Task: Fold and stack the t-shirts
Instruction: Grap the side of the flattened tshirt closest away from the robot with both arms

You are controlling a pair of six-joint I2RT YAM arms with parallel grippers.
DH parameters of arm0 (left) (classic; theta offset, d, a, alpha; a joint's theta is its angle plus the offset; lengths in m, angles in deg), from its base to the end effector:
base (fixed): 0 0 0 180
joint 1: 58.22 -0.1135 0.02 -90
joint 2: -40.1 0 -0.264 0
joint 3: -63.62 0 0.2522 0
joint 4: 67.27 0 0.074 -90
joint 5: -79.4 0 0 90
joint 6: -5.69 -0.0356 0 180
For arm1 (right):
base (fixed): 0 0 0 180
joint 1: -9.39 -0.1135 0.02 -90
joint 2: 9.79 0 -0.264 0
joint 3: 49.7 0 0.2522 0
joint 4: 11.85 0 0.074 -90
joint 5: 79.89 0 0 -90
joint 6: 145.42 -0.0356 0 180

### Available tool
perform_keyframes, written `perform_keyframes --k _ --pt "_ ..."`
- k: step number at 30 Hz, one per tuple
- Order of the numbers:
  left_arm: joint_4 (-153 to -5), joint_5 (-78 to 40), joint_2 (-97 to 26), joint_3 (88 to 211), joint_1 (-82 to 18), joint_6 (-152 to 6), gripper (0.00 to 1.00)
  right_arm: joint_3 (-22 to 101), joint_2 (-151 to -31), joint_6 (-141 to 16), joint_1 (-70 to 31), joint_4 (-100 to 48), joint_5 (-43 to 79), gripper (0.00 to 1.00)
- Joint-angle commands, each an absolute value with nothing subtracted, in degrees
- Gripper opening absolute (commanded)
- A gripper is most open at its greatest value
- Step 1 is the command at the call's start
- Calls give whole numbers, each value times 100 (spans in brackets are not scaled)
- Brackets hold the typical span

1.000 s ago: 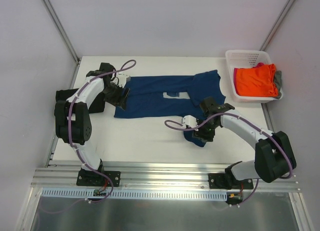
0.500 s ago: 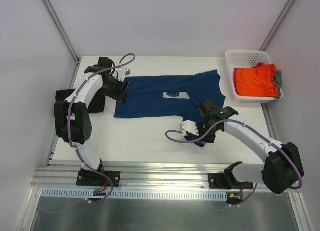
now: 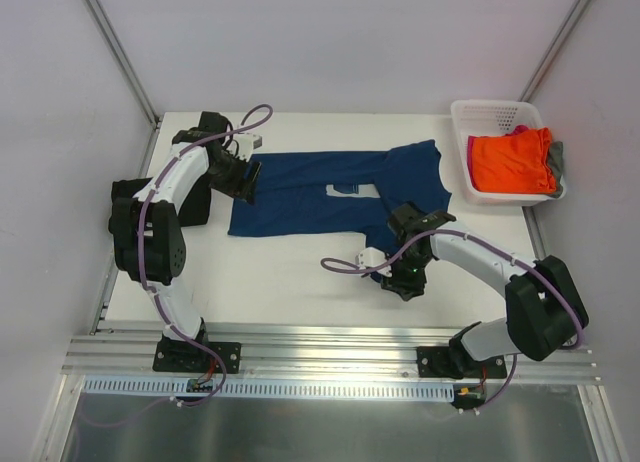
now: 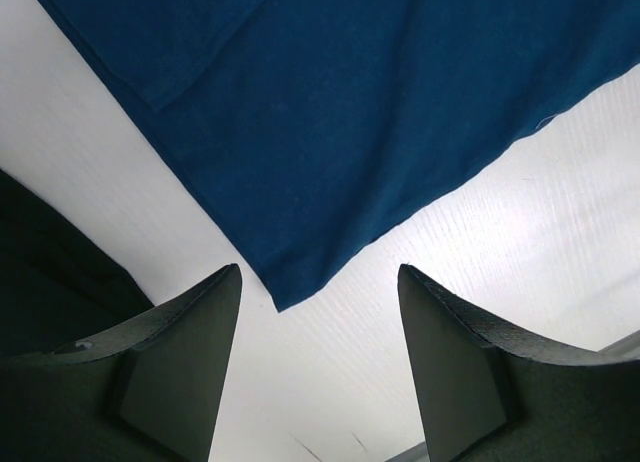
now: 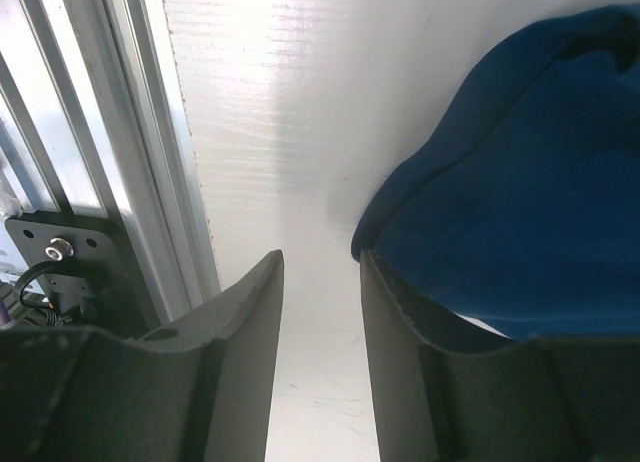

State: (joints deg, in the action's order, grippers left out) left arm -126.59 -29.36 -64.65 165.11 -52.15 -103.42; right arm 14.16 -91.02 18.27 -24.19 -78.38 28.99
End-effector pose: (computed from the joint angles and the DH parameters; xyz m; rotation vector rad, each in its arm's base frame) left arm 0.3852 -0.0525 0.2589 0.6714 2.5237 -0.3560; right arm 0.1868 0.1379 0.1920 -2.3526 1.7004 0.4003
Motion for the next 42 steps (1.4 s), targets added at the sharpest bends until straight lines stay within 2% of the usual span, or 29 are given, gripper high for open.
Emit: perform_keyframes --k 1,14,17,21,26,30,34,42 --pt "-12796 -2888 -6353 16686 -5171 -10347 64 1320 -9100 1919 -2497 -7852 3007 40" --pt "-12796 -2809 -6168 16536 -5171 -10338 64 1117 -9741 1911 -2515 -7210 2620 35" --pt "-12796 -2800 -6159 16519 -5171 -10329 65 1160 -9943 1806 -2506 -7035 2489 26" --pt "-12796 -2783 -6177 16527 -5163 -10338 65 1187 -9970 1647 -2506 -6710 2216 1" --pt "-12788 -2485 -6142 16449 -5163 -10531 64 1494 -9707 1349 -2445 -6673 1829 1" --pt "-12683 -2133 -5940 16159 -5224 -10891 57 2056 -9426 1085 -2374 -7077 1741 1" --pt "-12551 -2027 -5694 15554 -5312 -11172 63 2592 -9162 989 -2374 -7455 1706 1" --pt "-12410 -2009 -5202 14709 -5321 -11463 64 3041 -9223 1067 -2365 -7719 1670 1"
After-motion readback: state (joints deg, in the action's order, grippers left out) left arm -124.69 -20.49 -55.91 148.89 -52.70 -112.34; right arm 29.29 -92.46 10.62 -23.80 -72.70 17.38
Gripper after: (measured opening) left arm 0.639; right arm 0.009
